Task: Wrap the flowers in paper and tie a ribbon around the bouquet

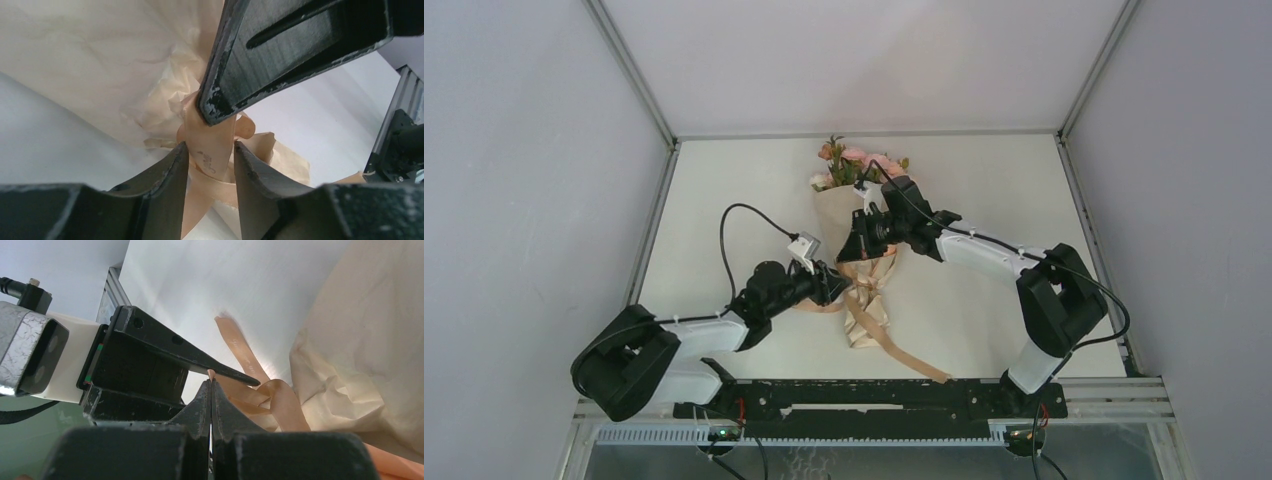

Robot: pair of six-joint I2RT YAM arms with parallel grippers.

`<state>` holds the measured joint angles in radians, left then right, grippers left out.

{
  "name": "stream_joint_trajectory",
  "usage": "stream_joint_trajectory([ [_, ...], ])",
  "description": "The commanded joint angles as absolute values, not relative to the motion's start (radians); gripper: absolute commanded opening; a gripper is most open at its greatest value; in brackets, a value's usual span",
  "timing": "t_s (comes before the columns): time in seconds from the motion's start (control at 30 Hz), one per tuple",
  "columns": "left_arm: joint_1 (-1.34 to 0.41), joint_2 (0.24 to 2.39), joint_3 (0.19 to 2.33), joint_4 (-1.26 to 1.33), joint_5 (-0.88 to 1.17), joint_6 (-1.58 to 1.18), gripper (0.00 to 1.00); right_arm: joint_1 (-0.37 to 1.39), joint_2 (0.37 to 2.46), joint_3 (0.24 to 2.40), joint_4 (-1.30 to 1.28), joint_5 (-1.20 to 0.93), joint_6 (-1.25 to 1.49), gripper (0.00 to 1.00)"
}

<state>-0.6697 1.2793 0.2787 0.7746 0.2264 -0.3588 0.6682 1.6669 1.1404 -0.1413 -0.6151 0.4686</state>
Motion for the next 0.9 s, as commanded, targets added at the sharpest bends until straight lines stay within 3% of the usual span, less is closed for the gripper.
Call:
stream_joint_trajectory([
  [0.0, -0.687, 1.292, 0.322, 0.883, 0.194, -0.379, 0.45, 0.675, 1.678, 1.146, -0.081, -0.646, 0.499, 0.0],
  [0.2, -0.707, 1.348, 0.353, 0.889, 0.161, -0.38, 0.41, 0.676, 1.673, 1.146, -0.089, -0.639, 0.5, 0.0],
  [0.4, -0.708, 1.375, 0.368, 0.968, 0.199, -0.348, 0.02, 0.678, 1.676, 1.146, -0.102, -0.646, 0.488, 0.0],
  [0.43, -0.708, 1.377, 0.369, 0.978, 0.217, -0.333, 0.0, 0.677, 1.677, 1.146, -0.106, -0.648, 0.482, 0.0],
  [0.5, -0.707, 1.38, 0.366, 0.971, 0.219, -0.317, 0.0, 0.669, 1.673, 1.146, -0.119, -0.65, 0.469, 0.04],
  [0.67, -0.698, 1.375, 0.346, 0.94, 0.201, -0.342, 0.0, 0.586, 1.616, 1.146, -0.221, -0.642, 0.389, 0.32],
  [0.87, -0.695, 1.381, 0.343, 0.943, 0.205, -0.354, 0.0, 0.523, 1.636, 1.147, -0.33, -0.616, 0.294, 0.36],
])
